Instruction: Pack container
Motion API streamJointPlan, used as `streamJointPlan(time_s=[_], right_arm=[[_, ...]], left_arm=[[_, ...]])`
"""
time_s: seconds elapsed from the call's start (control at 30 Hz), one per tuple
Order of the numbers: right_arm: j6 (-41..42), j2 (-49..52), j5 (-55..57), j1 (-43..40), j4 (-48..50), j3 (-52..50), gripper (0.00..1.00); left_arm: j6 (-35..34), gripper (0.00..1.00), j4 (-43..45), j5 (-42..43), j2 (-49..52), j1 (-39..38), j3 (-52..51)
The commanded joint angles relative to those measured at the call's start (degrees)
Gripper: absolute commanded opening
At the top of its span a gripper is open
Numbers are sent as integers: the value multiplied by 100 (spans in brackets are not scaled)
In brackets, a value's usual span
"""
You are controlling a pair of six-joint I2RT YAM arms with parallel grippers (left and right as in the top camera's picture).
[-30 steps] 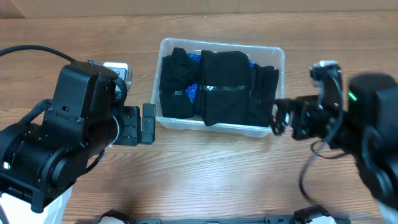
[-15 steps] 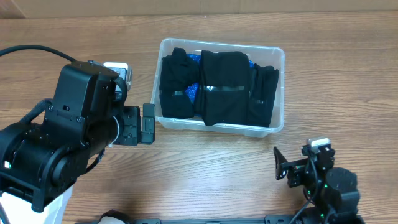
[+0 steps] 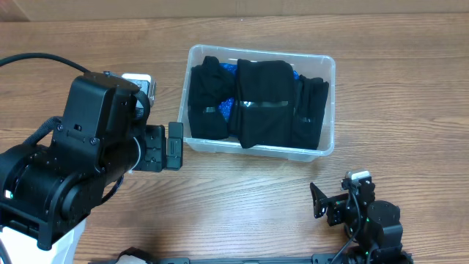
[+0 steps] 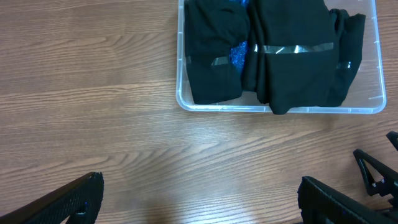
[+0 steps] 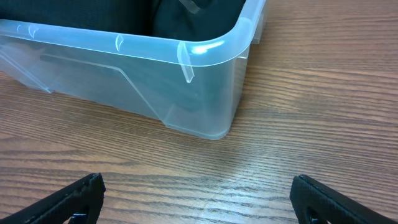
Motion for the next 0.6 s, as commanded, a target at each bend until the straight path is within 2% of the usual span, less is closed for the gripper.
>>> streamJointPlan(time_s=[0.0,0.33,0.37,0.4,0.43,0.57], right_arm=[[22,-72,-74,-15,39,-105,100],[22,-72,-74,-15,39,-105,100],[22,-72,-74,-15,39,-105,100],[22,-72,-74,-15,39,-105,100],[22,-72,-74,-15,39,-105,100],[22,-72,-74,-15,39,-105,100]], left_arm=[[68,100,7,-52,9,0,24],[114,100,11,-118,-114,127,4],[107,100,306,-481,-275,352,-57],[107,100,584,-461,-380,481,-166],[149,100,1366,-140,-730,769,-643],[1580,100,4035,1357,-2315,1191,-3342]])
